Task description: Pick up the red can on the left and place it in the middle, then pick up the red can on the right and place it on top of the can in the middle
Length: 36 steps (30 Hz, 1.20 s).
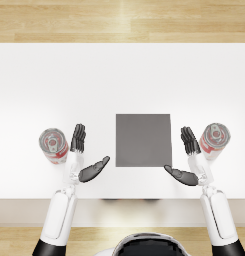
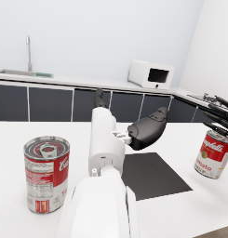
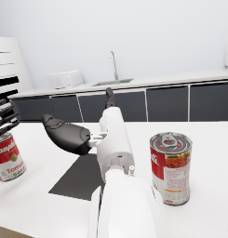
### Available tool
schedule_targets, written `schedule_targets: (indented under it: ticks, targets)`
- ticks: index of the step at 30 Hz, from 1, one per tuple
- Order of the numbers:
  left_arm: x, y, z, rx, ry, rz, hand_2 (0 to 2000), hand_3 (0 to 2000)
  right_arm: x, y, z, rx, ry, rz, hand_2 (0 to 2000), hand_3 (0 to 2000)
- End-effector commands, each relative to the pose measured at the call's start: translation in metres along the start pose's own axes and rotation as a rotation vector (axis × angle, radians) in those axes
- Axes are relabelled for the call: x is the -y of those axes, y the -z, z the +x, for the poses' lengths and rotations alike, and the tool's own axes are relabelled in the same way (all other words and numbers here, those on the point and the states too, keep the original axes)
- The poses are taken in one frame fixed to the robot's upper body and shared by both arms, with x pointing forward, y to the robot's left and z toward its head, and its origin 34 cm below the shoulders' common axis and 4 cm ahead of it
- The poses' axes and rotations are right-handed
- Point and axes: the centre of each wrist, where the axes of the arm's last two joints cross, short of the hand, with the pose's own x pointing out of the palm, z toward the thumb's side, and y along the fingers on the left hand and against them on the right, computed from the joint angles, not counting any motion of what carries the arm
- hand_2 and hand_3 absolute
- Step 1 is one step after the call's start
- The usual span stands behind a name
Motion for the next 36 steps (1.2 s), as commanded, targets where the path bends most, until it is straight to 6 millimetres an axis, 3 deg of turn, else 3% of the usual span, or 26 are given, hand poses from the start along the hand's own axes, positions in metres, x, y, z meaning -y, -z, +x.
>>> schedule_targets:
  ticks: [1, 18, 19, 20, 25, 32, 36]
  targets:
    - [0.0, 0.0, 0.0, 0.0, 0.0, 0.0, 0, 0, 0.0, 0.0, 0.0, 0.0, 0.0, 0.0, 0, 0]
    - [0.0, 0.0, 0.0, 0.0, 0.0, 0.0, 0, 0, 0.0, 0.0, 0.0, 0.0, 0.0, 0.0, 0, 0]
    - [0.0, 0.007, 0.004, 0.002, 0.016, -0.028, 0, 0, 0.001, 0.007, 0.004, 0.008, -0.017, 0.027, 0, 0]
    - [-0.003, 0.0, 0.003, 0.005, 0.034, 0.032, 0, 0, 0.005, 0.002, 0.006, 0.014, 0.006, -0.027, 0, 0]
    - [-0.012, -0.023, -0.021, -0.037, -0.017, 0.194, 0, 0, 0.007, -0.022, -0.011, 0.01, 0.142, -0.189, 0, 0]
    - [-0.001, -0.052, -0.065, -0.371, -0.236, 0.3, 0, 0, -0.011, -0.049, -0.045, -0.332, 0.354, -0.274, 0, 0]
    - [0.005, -0.049, -0.087, -0.479, -0.342, 0.261, 0, 0, -0.022, -0.05, -0.065, -0.416, 0.46, -0.255, 0, 0]
